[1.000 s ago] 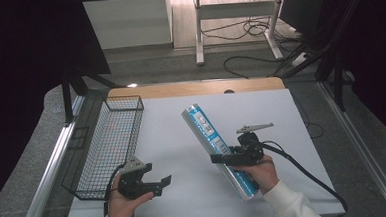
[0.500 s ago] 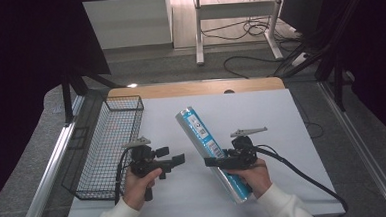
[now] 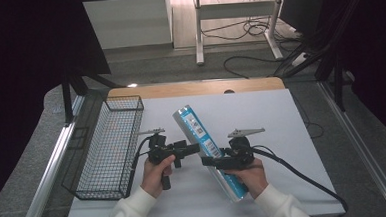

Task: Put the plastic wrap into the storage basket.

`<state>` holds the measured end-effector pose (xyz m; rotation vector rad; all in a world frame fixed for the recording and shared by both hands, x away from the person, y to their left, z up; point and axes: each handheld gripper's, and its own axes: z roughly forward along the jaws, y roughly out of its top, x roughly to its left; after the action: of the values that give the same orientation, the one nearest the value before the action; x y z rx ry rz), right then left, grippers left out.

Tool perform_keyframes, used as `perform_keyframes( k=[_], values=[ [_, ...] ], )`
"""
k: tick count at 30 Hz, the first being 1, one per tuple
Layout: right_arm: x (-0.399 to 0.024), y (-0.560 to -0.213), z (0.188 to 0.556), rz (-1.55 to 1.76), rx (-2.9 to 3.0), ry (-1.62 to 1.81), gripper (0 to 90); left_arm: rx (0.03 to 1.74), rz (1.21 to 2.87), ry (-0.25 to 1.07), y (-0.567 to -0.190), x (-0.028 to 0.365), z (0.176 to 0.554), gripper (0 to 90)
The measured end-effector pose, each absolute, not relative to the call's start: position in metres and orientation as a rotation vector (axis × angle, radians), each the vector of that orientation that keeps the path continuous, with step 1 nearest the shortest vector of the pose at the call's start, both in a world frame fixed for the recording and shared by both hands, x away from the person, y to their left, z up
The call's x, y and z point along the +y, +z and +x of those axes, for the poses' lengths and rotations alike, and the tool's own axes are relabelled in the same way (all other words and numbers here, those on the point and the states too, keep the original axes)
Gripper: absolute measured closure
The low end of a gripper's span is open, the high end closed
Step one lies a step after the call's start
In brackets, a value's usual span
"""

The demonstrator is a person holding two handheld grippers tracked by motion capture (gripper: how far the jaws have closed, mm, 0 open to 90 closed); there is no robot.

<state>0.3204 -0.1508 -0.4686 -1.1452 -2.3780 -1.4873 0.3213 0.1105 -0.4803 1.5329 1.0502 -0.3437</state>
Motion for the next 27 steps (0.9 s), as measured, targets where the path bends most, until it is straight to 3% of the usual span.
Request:
perform_keyframes(
  k=[7,12,27],
  values=[
    [-0.143,-0.47,0.318,-1.106,-2.399,-1.492,32.3,1.03,1.53,-0.407,-0.488,0.093,0.328,11.0],
    [-0.142,-0.471,0.318,-1.103,-2.399,-1.502,32.2,1.042,1.509,-0.419,-0.489,0.09,0.329,24.7],
    [-0.14,-0.473,0.319,-1.064,-2.363,-1.531,29.2,1.02,1.486,-0.462,-0.484,0.098,0.331,31.1]
  ],
)
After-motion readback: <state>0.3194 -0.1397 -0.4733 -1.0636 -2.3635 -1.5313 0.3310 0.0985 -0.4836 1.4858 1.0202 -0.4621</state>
